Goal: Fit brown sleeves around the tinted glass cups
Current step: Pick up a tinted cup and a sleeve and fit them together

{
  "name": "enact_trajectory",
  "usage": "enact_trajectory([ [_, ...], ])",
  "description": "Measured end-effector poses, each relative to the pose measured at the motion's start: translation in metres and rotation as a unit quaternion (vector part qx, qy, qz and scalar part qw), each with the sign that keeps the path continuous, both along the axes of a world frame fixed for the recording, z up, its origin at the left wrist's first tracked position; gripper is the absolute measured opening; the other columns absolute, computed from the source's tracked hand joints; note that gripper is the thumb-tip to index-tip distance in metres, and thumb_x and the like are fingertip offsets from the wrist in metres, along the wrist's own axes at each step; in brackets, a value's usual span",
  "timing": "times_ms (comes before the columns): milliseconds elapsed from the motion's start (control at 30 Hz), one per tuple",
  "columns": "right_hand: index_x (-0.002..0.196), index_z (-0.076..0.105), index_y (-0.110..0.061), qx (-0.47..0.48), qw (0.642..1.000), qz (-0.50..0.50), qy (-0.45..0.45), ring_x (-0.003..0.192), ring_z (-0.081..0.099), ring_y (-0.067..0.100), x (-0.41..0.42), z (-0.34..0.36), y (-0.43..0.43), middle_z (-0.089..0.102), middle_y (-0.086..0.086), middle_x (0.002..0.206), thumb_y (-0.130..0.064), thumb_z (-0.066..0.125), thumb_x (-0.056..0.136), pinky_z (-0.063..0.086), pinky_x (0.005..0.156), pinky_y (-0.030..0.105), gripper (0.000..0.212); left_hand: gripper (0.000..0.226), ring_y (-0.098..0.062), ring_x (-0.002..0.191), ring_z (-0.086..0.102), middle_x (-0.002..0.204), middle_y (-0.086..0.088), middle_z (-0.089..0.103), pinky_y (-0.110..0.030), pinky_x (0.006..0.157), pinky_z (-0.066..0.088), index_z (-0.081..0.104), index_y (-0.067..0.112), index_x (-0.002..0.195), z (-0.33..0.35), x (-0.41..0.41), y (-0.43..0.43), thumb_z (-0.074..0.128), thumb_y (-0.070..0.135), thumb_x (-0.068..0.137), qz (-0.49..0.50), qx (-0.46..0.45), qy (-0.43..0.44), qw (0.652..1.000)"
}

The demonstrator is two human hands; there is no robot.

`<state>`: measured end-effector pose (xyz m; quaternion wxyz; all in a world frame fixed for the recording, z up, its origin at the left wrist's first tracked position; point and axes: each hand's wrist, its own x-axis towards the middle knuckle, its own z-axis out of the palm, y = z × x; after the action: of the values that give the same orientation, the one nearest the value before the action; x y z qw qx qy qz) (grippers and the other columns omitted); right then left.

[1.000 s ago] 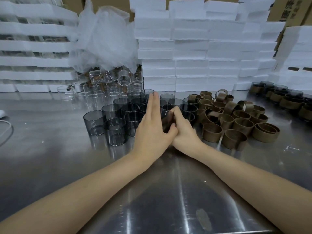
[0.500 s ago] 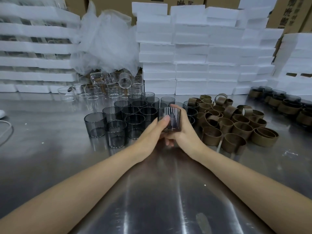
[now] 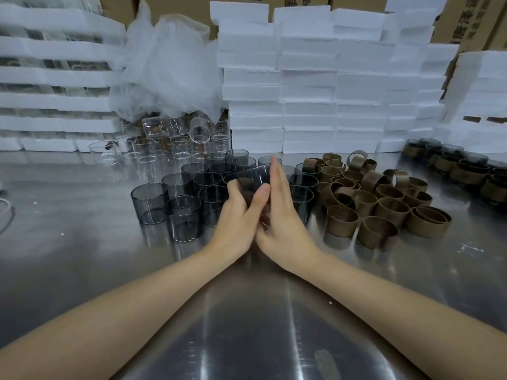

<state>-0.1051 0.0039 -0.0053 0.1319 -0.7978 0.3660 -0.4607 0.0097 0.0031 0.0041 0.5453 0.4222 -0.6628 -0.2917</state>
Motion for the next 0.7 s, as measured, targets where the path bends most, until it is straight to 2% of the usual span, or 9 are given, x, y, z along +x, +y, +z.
enact_trajectory([
  [67, 0.153, -0.01, -0.023, 0.06, 0.996, 0.026, -0.065, 0.144, 0.011, -0.009, -0.003, 0.002, -0.002, 0.003, -0.014, 0.161, 0.0, 0.062, 0.081, 0.031, 0.107, 0.011, 0.105, 0.054, 0.002, 0.067, 0.062, 0.082, 0.004, 0.064, -0.01, 0.062, 0.046, 0.045, 0.008, 0.109, 0.001, 0.0, 0.003, 0.042, 0.056, 0.084, -0.013, -0.007, -0.003, 1.0],
  [167, 0.154, 0.01, -0.02, 0.185, 0.96, 0.104, -0.181, 0.111, 0.059, 0.003, -0.012, 0.007, -0.003, 0.052, -0.007, 0.135, -0.001, 0.062, 0.071, 0.048, 0.09, 0.02, 0.099, 0.056, -0.008, 0.068, 0.065, 0.083, -0.003, 0.066, -0.023, 0.061, 0.053, 0.046, 0.003, 0.112, 0.0, 0.0, 0.007, 0.044, 0.057, 0.095, -0.042, -0.037, -0.015, 0.998],
  [233, 0.142, 0.035, -0.013, 0.237, 0.937, 0.157, -0.205, 0.074, 0.065, 0.02, -0.018, 0.01, -0.003, 0.066, 0.007, 0.095, 0.004, 0.064, 0.069, 0.053, 0.061, 0.03, 0.081, 0.068, -0.027, 0.071, 0.067, 0.085, -0.012, 0.067, -0.039, 0.065, 0.056, 0.046, 0.001, 0.116, 0.0, 0.0, 0.009, 0.037, 0.063, 0.089, -0.081, -0.035, -0.016, 0.996],
  [333, 0.142, 0.031, -0.006, 0.265, 0.925, 0.196, -0.187, 0.045, 0.052, 0.016, -0.018, 0.009, 0.0, 0.061, 0.0, 0.063, -0.002, 0.063, 0.075, 0.041, 0.044, 0.031, 0.075, 0.088, -0.027, 0.051, 0.062, 0.061, -0.007, 0.064, -0.034, 0.051, 0.054, 0.052, -0.001, 0.102, -0.002, 0.0, 0.007, 0.026, 0.081, 0.081, -0.145, 0.012, 0.012, 0.989],
  [367, 0.144, 0.027, -0.005, 0.259, 0.927, 0.193, -0.191, 0.049, 0.056, 0.014, -0.016, 0.008, 0.001, 0.063, -0.004, 0.067, -0.007, 0.063, 0.078, 0.043, 0.049, 0.035, 0.075, 0.086, -0.024, 0.051, 0.063, 0.06, -0.007, 0.065, -0.031, 0.051, 0.053, 0.056, 0.0, 0.098, -0.003, 0.0, 0.006, 0.02, 0.078, 0.086, -0.147, 0.032, 0.03, 0.988],
  [433, 0.148, 0.021, -0.01, 0.234, 0.937, 0.156, -0.205, 0.086, 0.067, 0.013, -0.011, 0.007, 0.003, 0.067, -0.004, 0.102, -0.017, 0.066, 0.082, 0.053, 0.075, 0.037, 0.08, 0.075, -0.019, 0.066, 0.069, 0.076, -0.007, 0.071, -0.026, 0.059, 0.055, 0.062, 0.012, 0.103, -0.004, 0.0, 0.0, 0.016, 0.069, 0.092, -0.14, 0.071, 0.085, 0.984],
  [500, 0.154, 0.01, -0.014, 0.189, 0.957, 0.081, -0.206, 0.121, 0.055, 0.009, -0.01, 0.009, 0.004, 0.053, -0.002, 0.135, -0.023, 0.074, 0.082, 0.045, 0.103, 0.03, 0.097, 0.062, -0.018, 0.091, 0.07, 0.101, -0.004, 0.073, -0.024, 0.07, 0.055, 0.061, 0.02, 0.118, -0.005, 0.001, -0.003, 0.025, 0.06, 0.088, -0.125, 0.086, 0.123, 0.981],
  [600, 0.154, -0.005, -0.016, 0.135, 0.982, 0.014, -0.133, 0.135, 0.036, -0.003, -0.011, 0.01, 0.001, 0.029, -0.01, 0.152, -0.013, 0.072, 0.085, 0.032, 0.11, 0.014, 0.104, 0.054, -0.023, 0.11, 0.065, 0.12, -0.004, 0.066, -0.035, 0.084, 0.056, 0.05, 0.026, 0.131, -0.002, 0.0, -0.005, 0.038, 0.054, 0.087, -0.127, 0.099, 0.165, 0.973],
  [700, 0.151, -0.013, -0.013, 0.103, 0.994, -0.02, -0.007, 0.146, 0.017, 0.009, -0.011, 0.006, -0.001, 0.01, -0.001, 0.161, 0.005, 0.057, 0.086, 0.018, 0.11, 0.004, 0.097, 0.06, -0.018, 0.107, 0.066, 0.119, -0.005, 0.064, -0.034, 0.084, 0.057, 0.049, 0.024, 0.129, 0.0, 0.0, -0.005, 0.055, 0.052, 0.077, -0.132, 0.134, 0.184, 0.965],
])
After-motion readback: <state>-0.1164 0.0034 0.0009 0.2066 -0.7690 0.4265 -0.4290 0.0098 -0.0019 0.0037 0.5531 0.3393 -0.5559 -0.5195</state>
